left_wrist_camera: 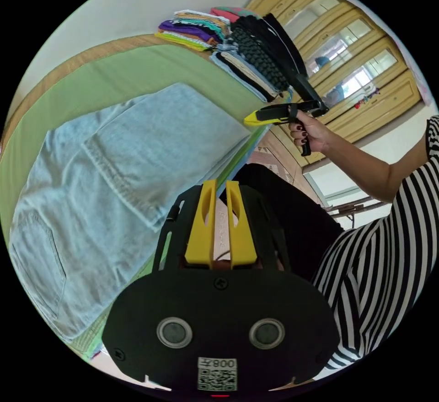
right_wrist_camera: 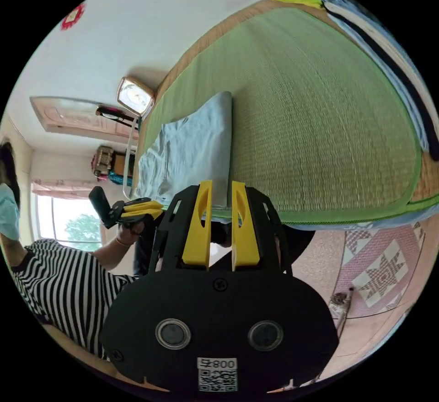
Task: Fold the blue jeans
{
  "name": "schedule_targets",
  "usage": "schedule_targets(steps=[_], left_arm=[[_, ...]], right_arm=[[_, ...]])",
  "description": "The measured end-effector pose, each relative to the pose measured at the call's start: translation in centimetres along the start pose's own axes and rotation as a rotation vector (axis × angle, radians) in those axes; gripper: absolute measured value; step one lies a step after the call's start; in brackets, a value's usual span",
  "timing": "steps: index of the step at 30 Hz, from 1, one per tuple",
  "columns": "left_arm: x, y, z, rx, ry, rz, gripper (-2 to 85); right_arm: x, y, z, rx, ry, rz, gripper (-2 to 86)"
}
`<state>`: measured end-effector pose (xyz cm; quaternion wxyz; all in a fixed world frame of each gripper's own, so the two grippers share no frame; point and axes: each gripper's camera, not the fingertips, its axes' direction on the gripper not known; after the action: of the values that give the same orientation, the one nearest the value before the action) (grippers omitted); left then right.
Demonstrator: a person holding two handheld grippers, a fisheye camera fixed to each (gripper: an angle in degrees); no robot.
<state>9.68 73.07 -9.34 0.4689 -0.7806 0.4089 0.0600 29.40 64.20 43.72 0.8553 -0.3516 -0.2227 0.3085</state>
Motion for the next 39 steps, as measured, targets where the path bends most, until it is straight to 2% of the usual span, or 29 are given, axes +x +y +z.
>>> schedule_targets(steps=[4, 13, 18, 23, 26, 31, 39], left_arm=[[3.4, -2.7, 2.5, 0.0, -0.054, 0.09, 6.1], [8.8, -7.0, 7.7, -0.01, -0.154, 0.168, 12.2], [10.7, -7.5, 9.4, -0.024, -0.29, 0.153, 9.8], [11.1, -7.3, 9.4, 0.008, -0.251, 0.104, 6.8], [11.6, -7.0, 9.2, 0.03, -0.237, 0.086, 6.1], [13.0, -6.7, 8.9, 0.051, -0.252, 0.091, 5.5], [14.0, -6.1, 8.2, 0.079, -0.245, 0.092, 5.2]], right_arm=[[3.4, -0.2, 0.1, -0.072, -0.133, 0.051, 7.3], [7.0, -0.8, -3.5, -0.056, -0.356, 0.034, 7.1], [7.7, -1.4, -4.6, -0.058, -0.371, 0.008, 7.2], [8.9, -2.1, -6.1, -0.056, -0.37, -0.012, 7.0], [10.7, -3.0, -7.7, 0.017, -0.358, 0.022, 6.9], [12.7, -8.1, -8.1, 0.04, -0.308, 0.058, 8.7], [12.9, -13.6, -5.8, -0.039, -0.333, 0.073, 10.1]])
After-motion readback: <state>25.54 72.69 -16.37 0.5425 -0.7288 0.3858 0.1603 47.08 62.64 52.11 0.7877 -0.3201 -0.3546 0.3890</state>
